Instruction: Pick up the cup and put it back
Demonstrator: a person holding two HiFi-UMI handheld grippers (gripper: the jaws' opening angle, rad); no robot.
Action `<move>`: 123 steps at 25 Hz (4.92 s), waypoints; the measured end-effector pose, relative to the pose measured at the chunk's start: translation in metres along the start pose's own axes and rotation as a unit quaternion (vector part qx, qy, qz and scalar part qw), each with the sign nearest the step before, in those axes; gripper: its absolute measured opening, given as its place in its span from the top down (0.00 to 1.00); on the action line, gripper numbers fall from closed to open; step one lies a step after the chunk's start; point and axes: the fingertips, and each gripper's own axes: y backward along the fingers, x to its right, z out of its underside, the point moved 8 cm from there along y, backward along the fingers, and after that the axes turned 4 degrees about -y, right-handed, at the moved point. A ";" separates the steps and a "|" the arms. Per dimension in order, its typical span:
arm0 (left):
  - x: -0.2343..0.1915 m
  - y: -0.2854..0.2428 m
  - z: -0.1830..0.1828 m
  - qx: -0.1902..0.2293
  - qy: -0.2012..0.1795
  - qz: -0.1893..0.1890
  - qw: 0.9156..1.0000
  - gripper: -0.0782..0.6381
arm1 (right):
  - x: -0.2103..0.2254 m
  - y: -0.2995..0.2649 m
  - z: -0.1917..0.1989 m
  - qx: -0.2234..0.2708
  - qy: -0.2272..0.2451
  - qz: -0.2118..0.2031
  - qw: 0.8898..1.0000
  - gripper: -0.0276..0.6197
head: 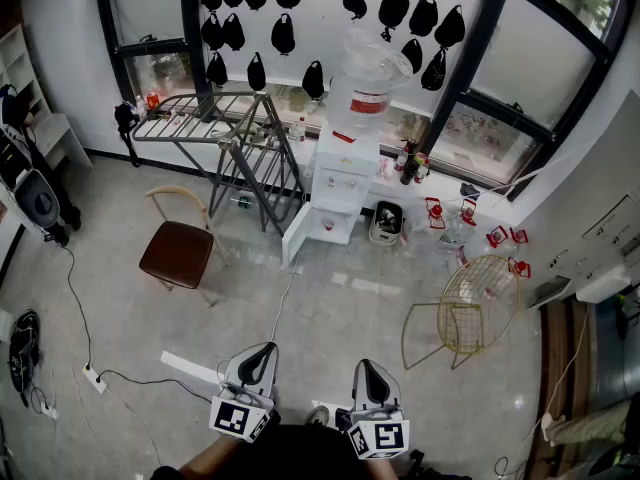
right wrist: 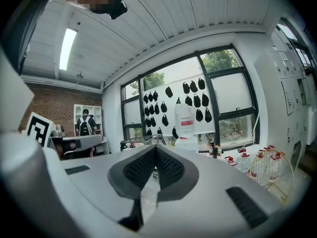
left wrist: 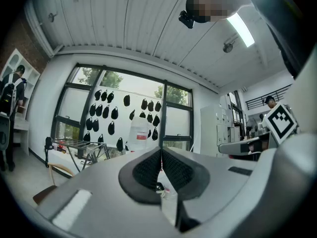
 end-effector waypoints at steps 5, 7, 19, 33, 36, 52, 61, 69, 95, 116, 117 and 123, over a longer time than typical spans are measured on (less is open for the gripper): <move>-0.005 -0.005 -0.007 0.002 0.002 -0.001 1.000 0.88 | -0.002 -0.005 -0.006 0.001 0.001 -0.001 1.000 0.97; -0.006 -0.005 -0.006 0.001 0.004 -0.001 1.000 0.88 | -0.002 -0.005 -0.006 0.001 0.002 -0.001 1.000 0.97; -0.020 -0.005 0.001 -0.008 0.006 0.005 1.000 0.88 | -0.013 -0.022 0.002 0.010 -0.010 -0.014 1.000 0.63; -0.101 -0.017 0.012 -0.011 0.008 0.037 0.999 0.88 | -0.055 -0.081 0.010 0.007 -0.008 0.036 0.999 0.64; -0.118 -0.030 0.021 -0.020 0.012 0.046 0.999 0.88 | -0.059 -0.099 0.014 0.001 -0.007 0.042 0.999 0.64; -0.148 -0.229 0.039 -0.019 0.021 0.019 0.999 0.88 | 0.074 -0.287 0.020 -0.046 -0.001 0.003 0.999 0.64; -0.167 -0.364 0.046 -0.024 0.025 -0.050 0.998 0.88 | 0.175 -0.430 0.038 -0.108 0.007 -0.050 0.993 0.64; -0.186 -0.439 0.110 -0.055 0.023 -0.049 0.997 0.88 | 0.223 -0.529 0.120 -0.156 0.004 -0.056 0.986 0.63; -0.311 -0.620 0.554 -0.018 0.002 -0.015 1.000 0.88 | 0.372 -0.808 0.600 -0.161 0.036 -0.028 0.986 0.61; -0.323 -0.669 0.647 -0.002 -0.057 0.016 0.998 0.88 | 0.470 -0.977 0.782 -0.230 0.016 0.030 0.973 0.48; -0.323 -0.670 0.647 -0.001 -0.055 0.015 0.998 0.88 | 0.473 -0.984 0.786 -0.235 0.015 0.033 0.971 0.47; -0.334 -0.676 0.651 0.010 -0.023 0.004 1.000 0.88 | 0.483 -1.013 0.798 -0.254 0.024 0.045 0.966 0.43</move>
